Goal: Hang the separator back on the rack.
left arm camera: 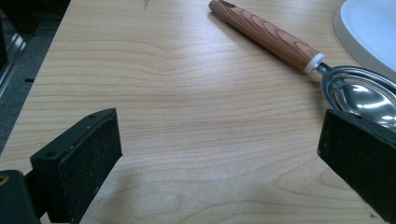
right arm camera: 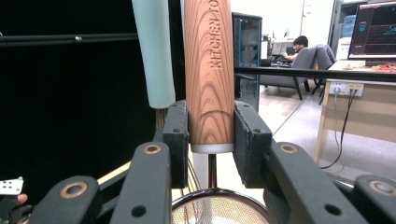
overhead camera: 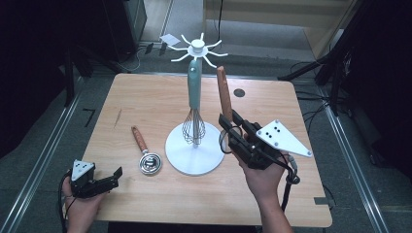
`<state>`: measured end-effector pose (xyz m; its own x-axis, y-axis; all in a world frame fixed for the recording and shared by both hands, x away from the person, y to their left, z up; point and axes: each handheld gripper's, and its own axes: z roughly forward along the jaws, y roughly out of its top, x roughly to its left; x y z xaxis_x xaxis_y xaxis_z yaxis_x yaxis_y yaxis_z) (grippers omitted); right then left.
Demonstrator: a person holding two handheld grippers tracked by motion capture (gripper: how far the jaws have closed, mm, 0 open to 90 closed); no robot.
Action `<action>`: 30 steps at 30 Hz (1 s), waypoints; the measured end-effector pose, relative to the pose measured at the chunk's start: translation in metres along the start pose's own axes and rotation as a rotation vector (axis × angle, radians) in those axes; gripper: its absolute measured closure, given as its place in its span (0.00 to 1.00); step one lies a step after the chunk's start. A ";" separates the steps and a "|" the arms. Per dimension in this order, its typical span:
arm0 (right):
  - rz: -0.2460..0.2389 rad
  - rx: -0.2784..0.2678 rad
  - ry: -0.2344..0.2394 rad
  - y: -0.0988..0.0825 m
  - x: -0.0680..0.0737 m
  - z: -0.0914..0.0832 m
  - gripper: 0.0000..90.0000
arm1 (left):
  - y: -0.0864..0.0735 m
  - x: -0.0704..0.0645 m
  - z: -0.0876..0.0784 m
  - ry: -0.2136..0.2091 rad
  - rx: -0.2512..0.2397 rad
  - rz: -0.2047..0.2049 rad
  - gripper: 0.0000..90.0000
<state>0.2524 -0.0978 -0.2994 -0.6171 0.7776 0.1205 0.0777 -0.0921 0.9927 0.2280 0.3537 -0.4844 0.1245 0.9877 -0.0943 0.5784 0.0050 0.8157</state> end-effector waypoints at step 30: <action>-0.023 -0.017 -0.009 0.009 0.011 0.008 0.79 | 0.000 0.000 0.000 -0.003 0.002 0.006 0.00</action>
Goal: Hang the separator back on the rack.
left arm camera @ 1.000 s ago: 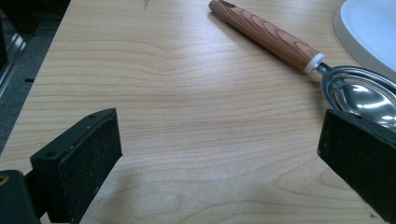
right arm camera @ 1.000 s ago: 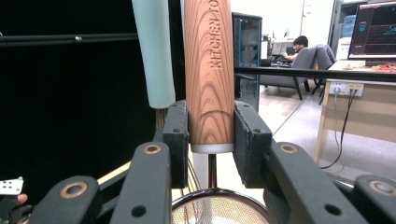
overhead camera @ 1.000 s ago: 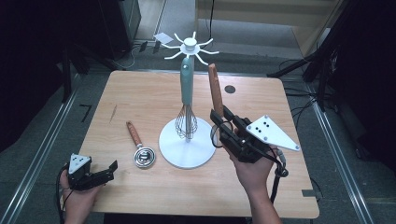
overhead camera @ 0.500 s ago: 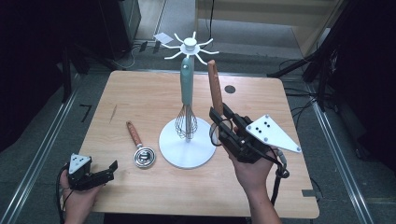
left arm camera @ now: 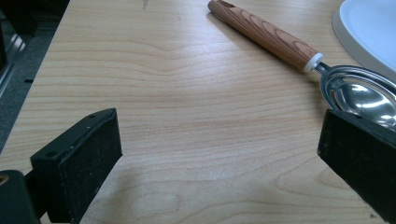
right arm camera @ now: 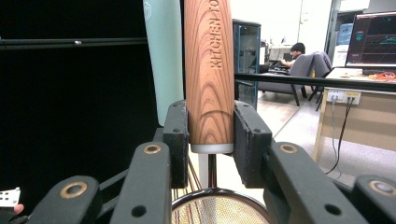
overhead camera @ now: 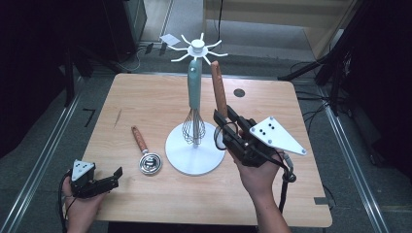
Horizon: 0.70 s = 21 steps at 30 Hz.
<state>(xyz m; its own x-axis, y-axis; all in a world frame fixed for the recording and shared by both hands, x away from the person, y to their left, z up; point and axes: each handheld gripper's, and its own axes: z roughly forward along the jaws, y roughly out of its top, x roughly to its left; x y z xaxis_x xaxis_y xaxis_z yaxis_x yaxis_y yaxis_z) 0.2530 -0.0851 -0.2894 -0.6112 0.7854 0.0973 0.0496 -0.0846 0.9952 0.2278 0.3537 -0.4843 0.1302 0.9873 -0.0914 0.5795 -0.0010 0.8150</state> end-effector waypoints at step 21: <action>-0.037 0.002 -0.007 -0.004 0.000 0.009 0.78 | 0.000 -0.001 0.000 -0.001 0.001 0.002 0.00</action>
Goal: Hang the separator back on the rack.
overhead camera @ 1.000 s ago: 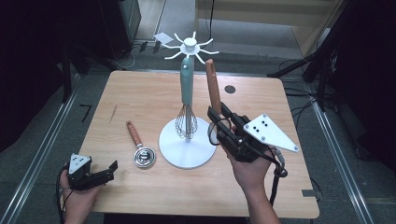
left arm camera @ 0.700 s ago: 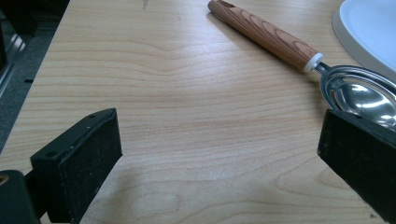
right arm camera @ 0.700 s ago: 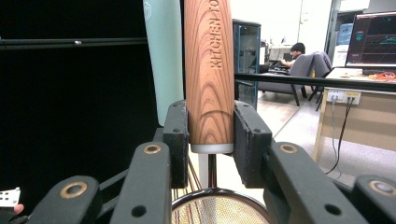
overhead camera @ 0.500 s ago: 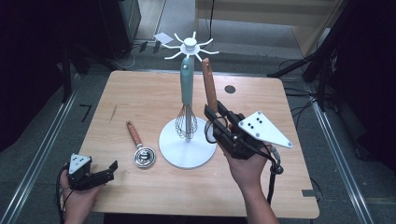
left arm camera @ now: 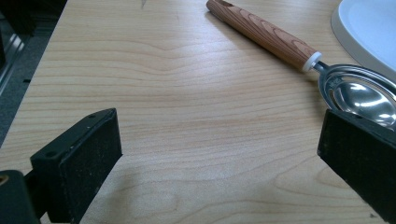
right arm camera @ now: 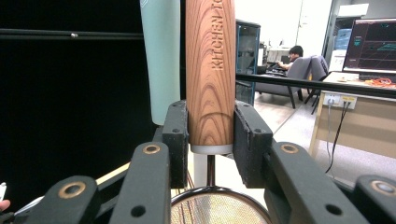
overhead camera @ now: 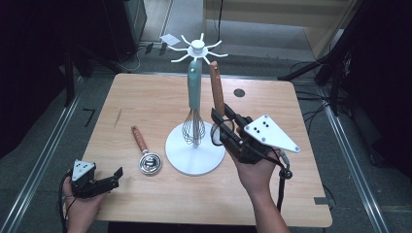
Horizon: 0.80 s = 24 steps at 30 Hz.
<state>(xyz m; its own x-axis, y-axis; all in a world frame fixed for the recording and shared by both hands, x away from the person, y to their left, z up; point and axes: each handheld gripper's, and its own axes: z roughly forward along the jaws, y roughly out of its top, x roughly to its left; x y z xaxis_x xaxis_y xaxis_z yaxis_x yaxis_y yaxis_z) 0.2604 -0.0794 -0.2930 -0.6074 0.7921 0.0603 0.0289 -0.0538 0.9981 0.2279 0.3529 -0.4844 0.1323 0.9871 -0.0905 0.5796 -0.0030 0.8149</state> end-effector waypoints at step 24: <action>0.004 0.023 0.018 0.003 -0.012 0.009 1.00 | 0.000 0.000 0.000 -0.003 0.000 -0.005 0.00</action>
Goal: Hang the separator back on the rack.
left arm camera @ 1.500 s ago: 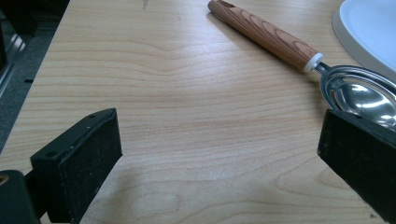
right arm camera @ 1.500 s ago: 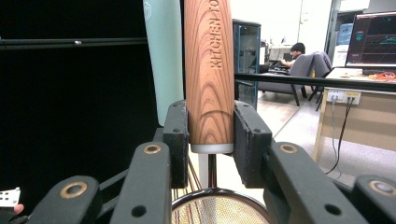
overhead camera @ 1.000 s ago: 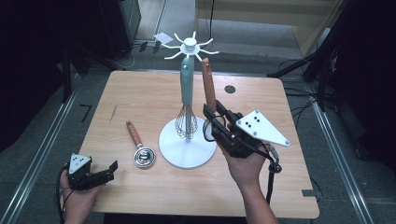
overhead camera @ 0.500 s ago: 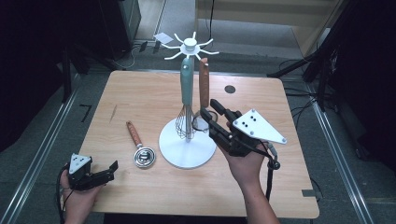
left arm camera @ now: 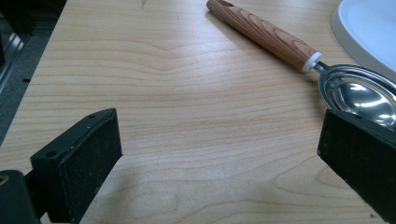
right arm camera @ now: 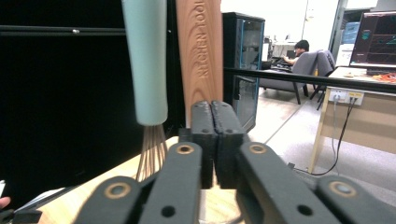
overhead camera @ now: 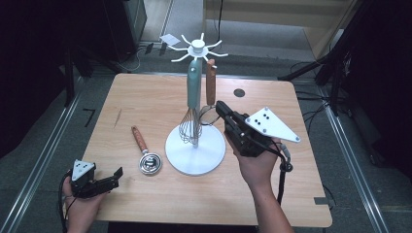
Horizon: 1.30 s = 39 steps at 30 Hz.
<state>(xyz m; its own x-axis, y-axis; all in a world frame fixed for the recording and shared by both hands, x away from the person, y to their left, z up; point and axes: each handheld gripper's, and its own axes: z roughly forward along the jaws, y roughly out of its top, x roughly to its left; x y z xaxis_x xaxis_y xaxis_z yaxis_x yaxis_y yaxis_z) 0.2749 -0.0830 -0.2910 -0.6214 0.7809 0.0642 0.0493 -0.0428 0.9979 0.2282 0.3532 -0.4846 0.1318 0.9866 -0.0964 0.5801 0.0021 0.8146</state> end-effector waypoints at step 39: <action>-0.049 -0.059 -0.001 0.029 0.002 0.025 1.00 | 0.000 0.000 -0.001 -0.011 -0.007 -0.001 0.04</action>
<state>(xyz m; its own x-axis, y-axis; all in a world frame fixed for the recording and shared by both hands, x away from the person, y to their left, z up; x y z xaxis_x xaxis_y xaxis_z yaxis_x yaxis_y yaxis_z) 0.2951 -0.0672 -0.2627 -0.6214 0.7834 0.0148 -0.0279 -0.0411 0.9988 0.2274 0.3538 -0.4843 0.1404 0.9847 -0.1032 0.5746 0.0038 0.8184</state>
